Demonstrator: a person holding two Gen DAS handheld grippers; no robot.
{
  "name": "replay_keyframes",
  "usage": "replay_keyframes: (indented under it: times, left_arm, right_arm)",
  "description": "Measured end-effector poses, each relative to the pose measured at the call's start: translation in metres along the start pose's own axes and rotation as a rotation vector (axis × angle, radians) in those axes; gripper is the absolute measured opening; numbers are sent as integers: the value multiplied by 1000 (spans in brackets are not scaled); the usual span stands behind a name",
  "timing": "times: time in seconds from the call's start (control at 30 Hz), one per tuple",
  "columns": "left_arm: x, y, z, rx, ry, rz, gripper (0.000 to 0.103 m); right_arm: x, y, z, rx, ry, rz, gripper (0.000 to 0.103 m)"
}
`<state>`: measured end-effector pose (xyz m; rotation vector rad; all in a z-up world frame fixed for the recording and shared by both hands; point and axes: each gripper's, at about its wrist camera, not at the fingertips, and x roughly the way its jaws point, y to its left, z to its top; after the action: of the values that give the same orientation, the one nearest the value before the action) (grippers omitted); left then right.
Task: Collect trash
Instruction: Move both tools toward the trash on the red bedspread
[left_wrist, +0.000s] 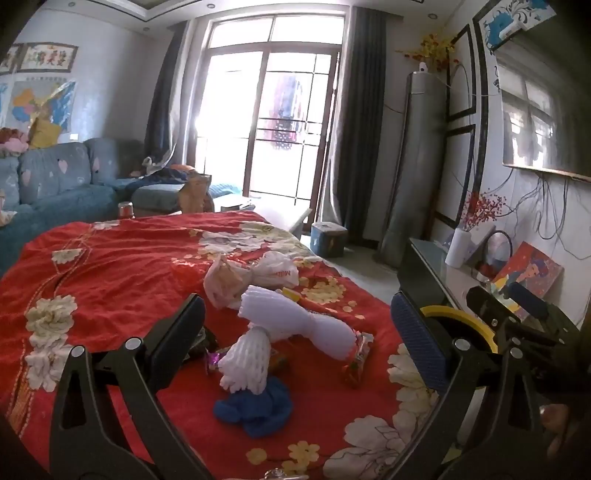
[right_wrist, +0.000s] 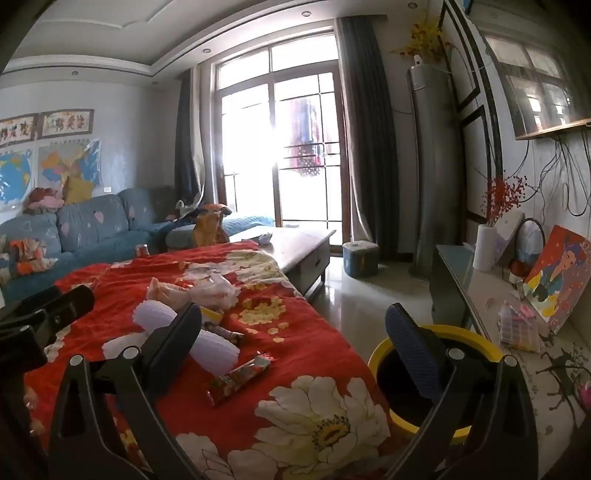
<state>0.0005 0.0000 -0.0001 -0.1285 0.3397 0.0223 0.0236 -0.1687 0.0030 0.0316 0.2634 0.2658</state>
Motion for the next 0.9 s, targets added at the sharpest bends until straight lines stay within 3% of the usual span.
replay_keyframes:
  times: [0.9]
  left_arm:
    - [0,0,0,2,-10,2,92]
  right_arm:
    - [4,3,-4,-4,7,-5,97]
